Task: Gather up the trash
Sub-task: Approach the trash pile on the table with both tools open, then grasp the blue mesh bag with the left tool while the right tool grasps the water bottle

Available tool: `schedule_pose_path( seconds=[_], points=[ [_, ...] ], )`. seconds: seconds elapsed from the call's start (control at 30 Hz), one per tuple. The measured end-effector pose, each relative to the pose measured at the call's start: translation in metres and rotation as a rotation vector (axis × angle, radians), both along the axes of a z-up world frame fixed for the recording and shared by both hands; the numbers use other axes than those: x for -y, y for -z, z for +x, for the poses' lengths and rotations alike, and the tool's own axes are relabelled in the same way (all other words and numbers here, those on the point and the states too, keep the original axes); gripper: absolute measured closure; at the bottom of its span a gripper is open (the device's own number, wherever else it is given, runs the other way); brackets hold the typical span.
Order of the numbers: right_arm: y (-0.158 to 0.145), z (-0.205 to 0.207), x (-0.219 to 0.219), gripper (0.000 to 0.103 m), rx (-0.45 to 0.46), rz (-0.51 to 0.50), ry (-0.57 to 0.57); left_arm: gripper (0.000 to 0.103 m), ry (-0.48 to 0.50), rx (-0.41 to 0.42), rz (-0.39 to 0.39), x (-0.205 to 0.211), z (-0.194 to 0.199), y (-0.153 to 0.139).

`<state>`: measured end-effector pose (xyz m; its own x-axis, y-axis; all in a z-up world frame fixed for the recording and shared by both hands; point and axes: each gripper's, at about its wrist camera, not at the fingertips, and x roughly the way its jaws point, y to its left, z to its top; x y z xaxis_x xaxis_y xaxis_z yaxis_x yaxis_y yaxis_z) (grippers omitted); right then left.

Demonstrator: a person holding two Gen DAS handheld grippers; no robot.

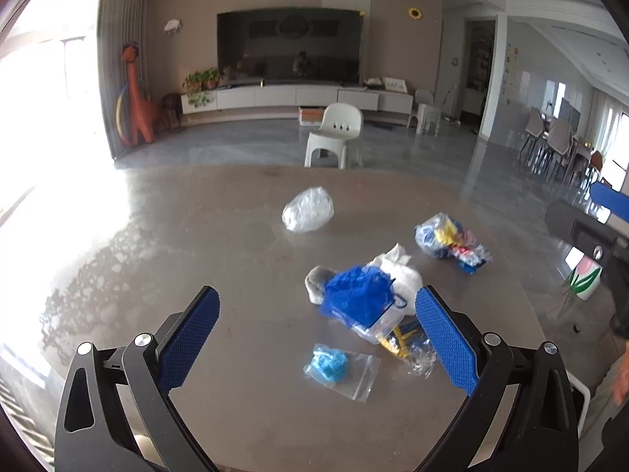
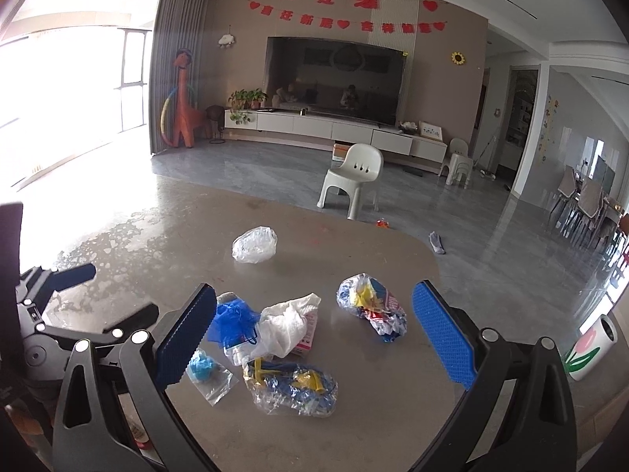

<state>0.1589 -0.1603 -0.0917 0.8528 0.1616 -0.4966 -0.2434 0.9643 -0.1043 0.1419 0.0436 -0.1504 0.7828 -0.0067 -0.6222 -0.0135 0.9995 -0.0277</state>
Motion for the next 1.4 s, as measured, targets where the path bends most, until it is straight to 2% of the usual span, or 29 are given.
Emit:
schedule_pose_path(
  seconds=[0.27, 0.4, 0.6, 0.7, 0.73, 0.77, 0.8, 0.83, 0.87, 0.93, 1.1, 1.3, 1.4],
  points=[
    [0.036, 0.021, -0.006, 0.003, -0.045, 0.005, -0.005, 0.005, 0.016, -0.050, 0.049, 0.009, 0.017, 0.038],
    [0.047, 0.026, -0.001, 0.003, -0.059, 0.009, 0.007, 0.005, 0.042, -0.047, 0.089, 0.019, 0.037, 0.049],
    [0.063, 0.040, 0.008, 0.003, -0.083, 0.027, 0.030, 0.005, 0.089, -0.077, 0.128, 0.036, 0.073, 0.082],
    [0.070, 0.045, 0.012, 0.003, -0.100, 0.038, 0.037, 0.007, 0.116, -0.089, 0.109, 0.039, 0.083, 0.091],
    [0.072, 0.046, 0.012, 0.003, -0.104, 0.040, 0.039, 0.021, 0.135, -0.092, 0.083, 0.038, 0.086, 0.093],
    [0.075, 0.048, 0.013, 0.003, -0.110, 0.045, 0.038, 0.043, 0.159, -0.097, 0.049, 0.036, 0.087, 0.095],
    [0.077, 0.048, 0.013, 0.003, -0.115, 0.053, 0.030, 0.054, 0.186, -0.115, 0.011, 0.034, 0.090, 0.098],
    [0.078, 0.048, 0.013, 0.003, -0.121, 0.058, 0.021, 0.074, 0.197, -0.150, -0.027, 0.032, 0.094, 0.103],
    [0.080, 0.048, 0.013, 0.003, -0.124, 0.061, 0.017, 0.084, 0.197, -0.173, -0.040, 0.031, 0.096, 0.107],
    [0.083, 0.046, 0.010, 0.003, -0.130, 0.059, 0.008, 0.099, 0.204, -0.198, -0.052, 0.029, 0.096, 0.114],
    [0.093, 0.043, -0.002, 0.003, -0.142, 0.043, -0.036, 0.101, 0.189, -0.169, -0.057, 0.020, 0.087, 0.101],
    [0.107, 0.044, -0.026, 0.003, -0.140, 0.032, -0.141, 0.101, 0.129, -0.102, -0.074, -0.007, 0.073, 0.068],
    [0.121, 0.049, -0.044, 0.003, -0.139, 0.017, -0.202, 0.101, 0.110, -0.082, -0.046, -0.015, 0.064, 0.060]
  ],
)
